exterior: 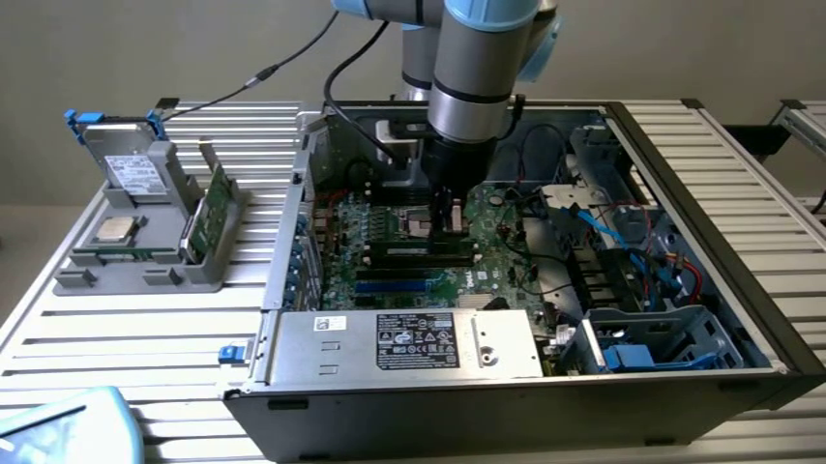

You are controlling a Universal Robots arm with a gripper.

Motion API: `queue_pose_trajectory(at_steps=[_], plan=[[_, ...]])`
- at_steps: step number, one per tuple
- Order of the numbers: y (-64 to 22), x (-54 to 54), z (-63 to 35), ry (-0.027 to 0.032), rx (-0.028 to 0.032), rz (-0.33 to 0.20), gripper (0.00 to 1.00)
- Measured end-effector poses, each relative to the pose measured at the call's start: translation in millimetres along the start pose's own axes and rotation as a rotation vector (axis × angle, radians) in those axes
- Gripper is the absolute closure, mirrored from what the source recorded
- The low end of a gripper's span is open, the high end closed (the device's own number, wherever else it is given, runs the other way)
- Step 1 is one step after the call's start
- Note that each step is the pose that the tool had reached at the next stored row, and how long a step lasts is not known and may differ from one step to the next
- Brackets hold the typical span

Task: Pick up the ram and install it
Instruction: 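Insert the ram into the slot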

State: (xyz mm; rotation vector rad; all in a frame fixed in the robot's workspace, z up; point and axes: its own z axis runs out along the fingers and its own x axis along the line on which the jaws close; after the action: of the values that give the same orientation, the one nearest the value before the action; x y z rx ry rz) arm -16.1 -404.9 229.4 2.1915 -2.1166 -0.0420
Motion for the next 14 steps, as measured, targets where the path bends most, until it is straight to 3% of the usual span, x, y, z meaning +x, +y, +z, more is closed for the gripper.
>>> queue_pose_trajectory(at_steps=[14], plan=[[-0.4,-0.1,2.1,0.0051,-0.0008,0.001,0.86]])
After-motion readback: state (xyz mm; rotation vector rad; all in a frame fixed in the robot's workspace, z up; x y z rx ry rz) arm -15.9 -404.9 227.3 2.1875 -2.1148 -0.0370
